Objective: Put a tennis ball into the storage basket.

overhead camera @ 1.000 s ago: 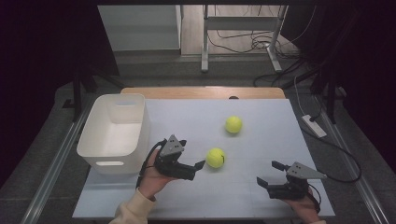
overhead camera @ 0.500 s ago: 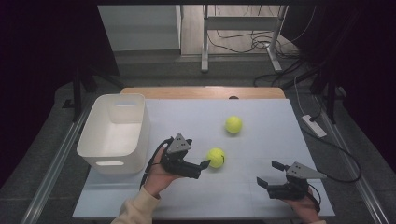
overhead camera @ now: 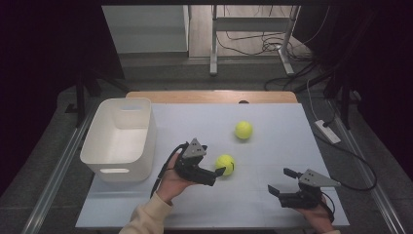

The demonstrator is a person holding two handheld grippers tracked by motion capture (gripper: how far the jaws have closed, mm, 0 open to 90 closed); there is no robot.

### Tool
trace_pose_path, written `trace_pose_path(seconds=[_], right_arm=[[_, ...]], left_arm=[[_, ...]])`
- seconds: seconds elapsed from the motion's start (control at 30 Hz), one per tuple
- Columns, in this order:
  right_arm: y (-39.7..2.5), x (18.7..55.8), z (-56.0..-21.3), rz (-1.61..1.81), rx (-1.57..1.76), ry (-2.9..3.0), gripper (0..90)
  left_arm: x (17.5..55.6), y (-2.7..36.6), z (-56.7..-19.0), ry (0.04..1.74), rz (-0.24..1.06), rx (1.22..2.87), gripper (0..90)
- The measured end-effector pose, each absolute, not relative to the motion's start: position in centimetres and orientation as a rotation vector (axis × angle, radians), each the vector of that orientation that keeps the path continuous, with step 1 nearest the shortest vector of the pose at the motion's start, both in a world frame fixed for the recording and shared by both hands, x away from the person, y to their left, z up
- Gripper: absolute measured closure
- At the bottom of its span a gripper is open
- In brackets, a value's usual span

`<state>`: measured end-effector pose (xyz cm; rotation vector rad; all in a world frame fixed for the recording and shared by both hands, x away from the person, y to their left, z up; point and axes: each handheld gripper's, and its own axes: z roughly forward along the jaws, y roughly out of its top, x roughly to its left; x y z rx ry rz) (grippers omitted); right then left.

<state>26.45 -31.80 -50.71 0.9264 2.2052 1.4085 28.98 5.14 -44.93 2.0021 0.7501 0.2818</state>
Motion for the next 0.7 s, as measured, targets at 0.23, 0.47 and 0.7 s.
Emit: trace_pose_path(seconds=[0.23, 0.47, 0.7], right_arm=[[-31.8, 26.5, -50.7, 1.407, 0.930, 2.207, 10.0], [-31.8, 26.4, -50.7, 1.407, 0.931, 2.205, 10.0], [-31.8, 26.5, -50.8, 1.404, 0.929, 2.208, 10.0]], left_arm=[[29.7, 4.1, -45.5, 0.739, 0.266, 2.024, 5.7], [30.3, 3.6, -46.0, 0.745, 0.255, 2.043, 5.7], [31.0, 3.1, -46.7, 0.754, 0.242, 2.063, 5.7]])
